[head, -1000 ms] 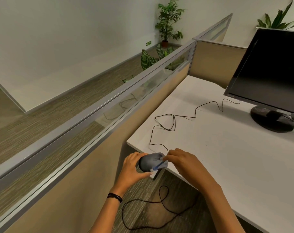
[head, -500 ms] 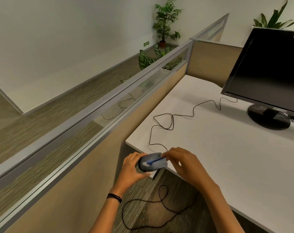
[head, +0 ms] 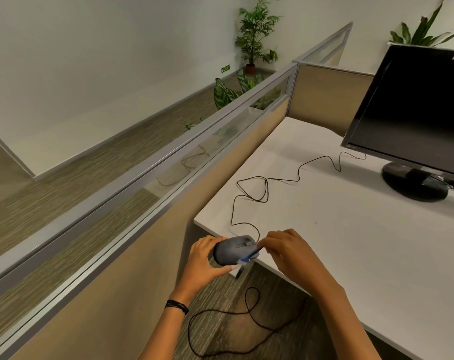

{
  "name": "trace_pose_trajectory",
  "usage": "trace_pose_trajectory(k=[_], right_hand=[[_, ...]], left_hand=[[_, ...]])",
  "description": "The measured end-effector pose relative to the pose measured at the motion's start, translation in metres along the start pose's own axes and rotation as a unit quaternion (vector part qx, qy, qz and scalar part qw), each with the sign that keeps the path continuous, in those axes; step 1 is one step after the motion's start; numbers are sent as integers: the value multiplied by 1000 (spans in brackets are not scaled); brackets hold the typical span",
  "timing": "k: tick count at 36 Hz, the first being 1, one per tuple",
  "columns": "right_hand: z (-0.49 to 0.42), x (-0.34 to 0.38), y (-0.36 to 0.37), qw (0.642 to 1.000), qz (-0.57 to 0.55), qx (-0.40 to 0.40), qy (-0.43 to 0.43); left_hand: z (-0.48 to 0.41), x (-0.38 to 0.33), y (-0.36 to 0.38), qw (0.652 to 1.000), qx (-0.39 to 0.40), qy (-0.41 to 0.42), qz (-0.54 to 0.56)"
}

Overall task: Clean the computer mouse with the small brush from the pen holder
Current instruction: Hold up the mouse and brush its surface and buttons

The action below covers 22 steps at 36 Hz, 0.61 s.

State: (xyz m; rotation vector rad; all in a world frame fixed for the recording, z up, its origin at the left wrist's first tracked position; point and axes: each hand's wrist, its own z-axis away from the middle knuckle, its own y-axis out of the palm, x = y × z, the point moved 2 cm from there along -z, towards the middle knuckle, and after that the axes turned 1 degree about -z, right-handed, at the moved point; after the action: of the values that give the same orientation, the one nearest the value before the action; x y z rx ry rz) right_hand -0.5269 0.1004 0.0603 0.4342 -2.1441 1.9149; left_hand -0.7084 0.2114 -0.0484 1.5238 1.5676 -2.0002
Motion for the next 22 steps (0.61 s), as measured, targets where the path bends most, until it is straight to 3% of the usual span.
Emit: trace_pose_trajectory(k=[5, 14, 22], right_hand=[[1, 1, 6, 994, -105, -31, 14], [4, -14, 13, 987, -123, -24, 98], [-2, -1, 8, 930, -304, -161, 125]], left_hand=[[-3, 0, -1, 1000, -3, 5, -3], [-2, 5, -6, 1000, -17, 15, 3], [-2, 9, -7, 1000, -18, 7, -7]])
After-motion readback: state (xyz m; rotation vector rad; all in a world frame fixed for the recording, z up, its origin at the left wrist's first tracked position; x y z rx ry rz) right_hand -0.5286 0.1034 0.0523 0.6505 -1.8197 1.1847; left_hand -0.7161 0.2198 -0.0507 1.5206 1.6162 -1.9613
